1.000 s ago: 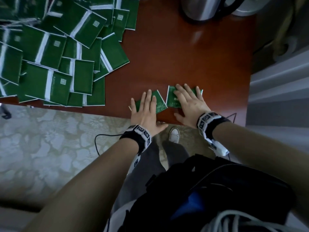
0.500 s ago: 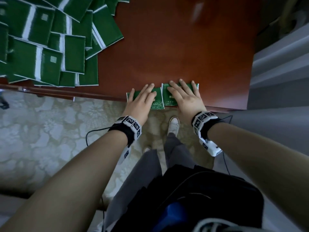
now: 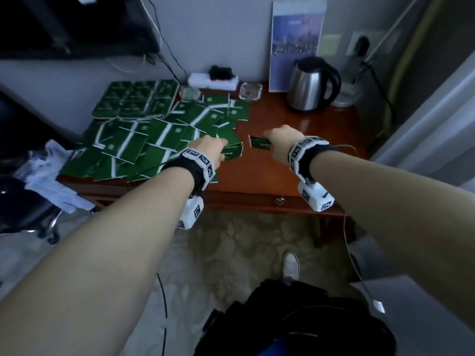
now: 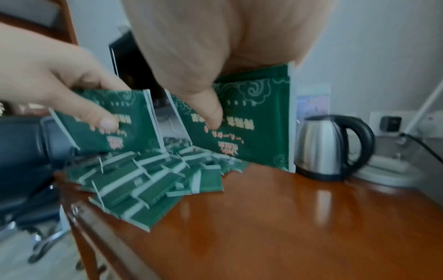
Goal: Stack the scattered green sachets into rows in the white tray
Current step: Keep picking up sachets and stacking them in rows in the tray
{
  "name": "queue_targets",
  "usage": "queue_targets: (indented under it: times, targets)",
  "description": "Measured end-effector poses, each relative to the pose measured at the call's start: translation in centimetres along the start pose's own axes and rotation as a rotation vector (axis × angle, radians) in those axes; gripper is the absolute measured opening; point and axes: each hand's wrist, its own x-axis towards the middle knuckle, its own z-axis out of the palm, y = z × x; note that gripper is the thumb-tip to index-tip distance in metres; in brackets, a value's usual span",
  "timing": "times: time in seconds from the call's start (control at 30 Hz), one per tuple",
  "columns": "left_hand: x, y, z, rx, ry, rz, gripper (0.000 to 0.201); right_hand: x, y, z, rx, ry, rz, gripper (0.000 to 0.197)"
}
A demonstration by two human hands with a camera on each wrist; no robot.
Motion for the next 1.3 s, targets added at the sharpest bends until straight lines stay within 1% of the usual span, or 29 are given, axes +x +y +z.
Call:
queue_targets:
  times: [0.1,0.23,0.3,0.4,0.5,0.6,0.67,0.77,0.9,1.0,1.1,1.2,1.3]
  targets:
    - [-2.2,-2.9,-2.8,0.026,0.035,-0.023,0.034,0.4,-3.9,-2.9,0.003,0.058,-0.058,0.028]
    - [-4.4,-6.0,-4.8,0.037,0.072,-0.057,0.038,0.8,-8.2,-5.0,-0.080,0.051,-0.086,0.030]
    - [-4.6,-7.6,-5.2,0.042,0.080,-0.057,0.042,1.4,-9.9,-5.6,-0.109,0.053,-0.090,0.030]
    - [-4.0,-10.4,-5.4,0.043,0.095,-0.081,0.040,3.4,-11.8,-6.5,-0.118,0.061,-0.107,0.028]
    - [-2.4,-13.4,-5.4,0.035,0.089,-0.111,0.044,6.6,-13.4,-7.5,-0.137,0.055,-0.125,0.026]
    - [-0.1,-16.9,-5.9,0.043,0.094,-0.126,0.047,11.1,-15.3,-8.3,-0.151,0.066,-0.145,0.032]
    - [1.7,-19.6,-6.5,0.062,0.090,-0.129,0.044,14.1,-16.5,-9.0,-0.139,0.079,-0.136,0.036]
    - [4.5,-23.9,-7.5,0.080,0.079,-0.142,0.038,18.4,-18.3,-9.9,-0.121,0.064,-0.125,0.036]
    - [7.7,-29.0,-7.9,0.073,0.052,-0.152,0.037,23.7,-21.1,-10.4,-0.098,0.054,-0.138,0.038]
    - [9.5,-32.2,-6.8,0.046,0.026,-0.156,0.035,27.0,-23.1,-9.9,-0.086,0.020,-0.142,0.033]
    - [10.8,-35.2,-5.0,0.025,-0.011,-0.143,0.034,29.9,-24.9,-8.7,-0.104,-0.013,-0.157,0.033]
    - [12.2,-38.5,-3.1,0.013,-0.045,-0.137,0.034,32.8,-26.8,-7.3,-0.118,-0.060,-0.149,0.033]
    - [13.9,-42.4,-1.7,0.010,-0.079,-0.127,0.034,35.6,-28.8,-6.3,-0.127,-0.088,-0.130,0.029]
